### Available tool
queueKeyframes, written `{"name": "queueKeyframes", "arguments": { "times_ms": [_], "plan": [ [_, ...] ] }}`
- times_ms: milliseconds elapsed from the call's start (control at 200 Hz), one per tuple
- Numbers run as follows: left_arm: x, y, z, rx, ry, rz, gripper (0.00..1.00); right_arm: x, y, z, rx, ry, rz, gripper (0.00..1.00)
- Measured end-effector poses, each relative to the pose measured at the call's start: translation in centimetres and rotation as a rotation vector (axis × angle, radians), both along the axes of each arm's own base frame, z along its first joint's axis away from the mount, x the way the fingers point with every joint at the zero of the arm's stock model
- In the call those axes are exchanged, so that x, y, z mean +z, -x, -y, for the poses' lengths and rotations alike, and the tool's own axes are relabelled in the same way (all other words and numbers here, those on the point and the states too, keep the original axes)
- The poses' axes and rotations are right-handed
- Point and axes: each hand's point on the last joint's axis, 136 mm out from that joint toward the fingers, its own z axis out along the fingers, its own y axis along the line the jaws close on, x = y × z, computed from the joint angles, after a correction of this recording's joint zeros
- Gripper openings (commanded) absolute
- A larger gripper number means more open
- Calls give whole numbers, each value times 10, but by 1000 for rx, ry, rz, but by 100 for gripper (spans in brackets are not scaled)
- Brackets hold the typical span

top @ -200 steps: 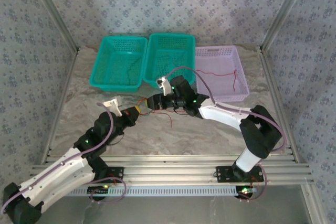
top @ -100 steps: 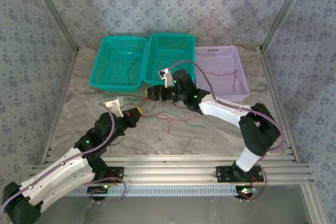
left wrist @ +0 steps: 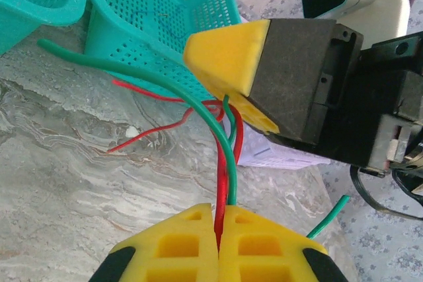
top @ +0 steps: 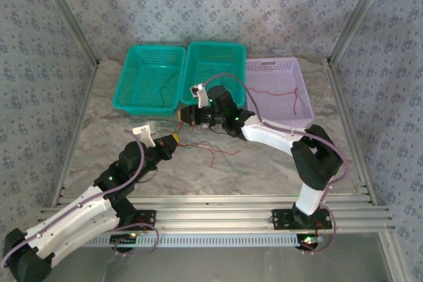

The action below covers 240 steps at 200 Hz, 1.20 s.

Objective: Untangle the cables

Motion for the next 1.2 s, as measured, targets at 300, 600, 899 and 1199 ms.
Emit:
{"name": "queueKeyframes", "arguments": {
  "times_ms": [300, 600, 899, 1199],
  "plan": [
    [14, 1, 6, -28, 38, 46, 0, 28, 4, 28, -73, 84, 100, 0],
    [28, 6, 14, -80, 66, 85, 0, 37, 10, 49, -62, 119, 107, 0],
    [11, 8, 16, -106, 8, 45, 24, 40, -20, 78, -129, 117, 85, 0],
    [-12, 8, 18, -114, -51, -14, 52, 69, -70, 117, -320, 93, 172, 0]
  ]
}}
